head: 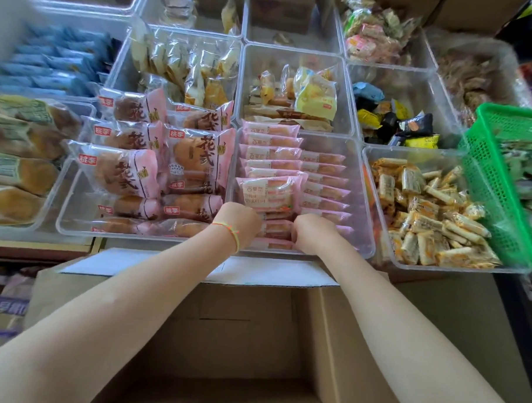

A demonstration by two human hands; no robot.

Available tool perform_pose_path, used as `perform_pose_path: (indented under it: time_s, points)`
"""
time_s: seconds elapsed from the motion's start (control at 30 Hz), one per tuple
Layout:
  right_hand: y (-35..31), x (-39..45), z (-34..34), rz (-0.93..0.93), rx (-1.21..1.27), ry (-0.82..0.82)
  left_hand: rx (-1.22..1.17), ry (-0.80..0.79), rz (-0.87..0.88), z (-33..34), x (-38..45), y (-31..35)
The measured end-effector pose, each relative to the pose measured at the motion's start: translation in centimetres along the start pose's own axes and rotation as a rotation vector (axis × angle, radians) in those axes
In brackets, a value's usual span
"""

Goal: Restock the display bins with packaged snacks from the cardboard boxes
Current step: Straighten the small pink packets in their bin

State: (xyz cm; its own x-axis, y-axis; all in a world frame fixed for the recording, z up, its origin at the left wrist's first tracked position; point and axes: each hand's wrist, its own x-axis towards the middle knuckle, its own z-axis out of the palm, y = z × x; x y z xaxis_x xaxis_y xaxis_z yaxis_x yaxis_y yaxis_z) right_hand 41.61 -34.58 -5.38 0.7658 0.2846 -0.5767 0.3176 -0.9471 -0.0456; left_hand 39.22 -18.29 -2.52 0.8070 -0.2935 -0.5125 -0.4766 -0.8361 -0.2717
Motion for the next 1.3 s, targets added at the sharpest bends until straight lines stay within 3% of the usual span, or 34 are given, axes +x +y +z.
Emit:
perform_pose_path:
  time_s: [0.13,0.43,0.8,0.9,1.1,1.2,1.3]
  points:
    - [0.0,0.1,0.3,-0.026,0.165,0.052,0.111,0.013,0.07,0.2,0.2,0.0]
    - [2.4,-0.3,0.9,0.04,0.397,0.248,0.098,0.035,0.031,0.7,0.5,-0.1]
    - [0.6,-0.2,-0.4,-0.001,0.002,0.109,-0.025,0.056,-0.126,1.4,1.2,0.5]
    - [1.3,-0.5,-0.3,-0.039,0.124,0.162,-0.013,0.042,-0.122,1.4,1.0,0.5]
    - [2.2,-1.0,-0.1,-0.127,0.249,0.015,0.039,-0.044,-0.107,0.1,1.5,0.7]
    - [5.0,-1.0,-1.3,-0.03,0.4,0.165,-0.041,0.018,-0.098,-0.1,1.5,1.0]
    - [7.6,-1.0,-1.3,0.048,0.206,0.236,-0.269,0.114,-0.04,-0.2,1.9,2.4]
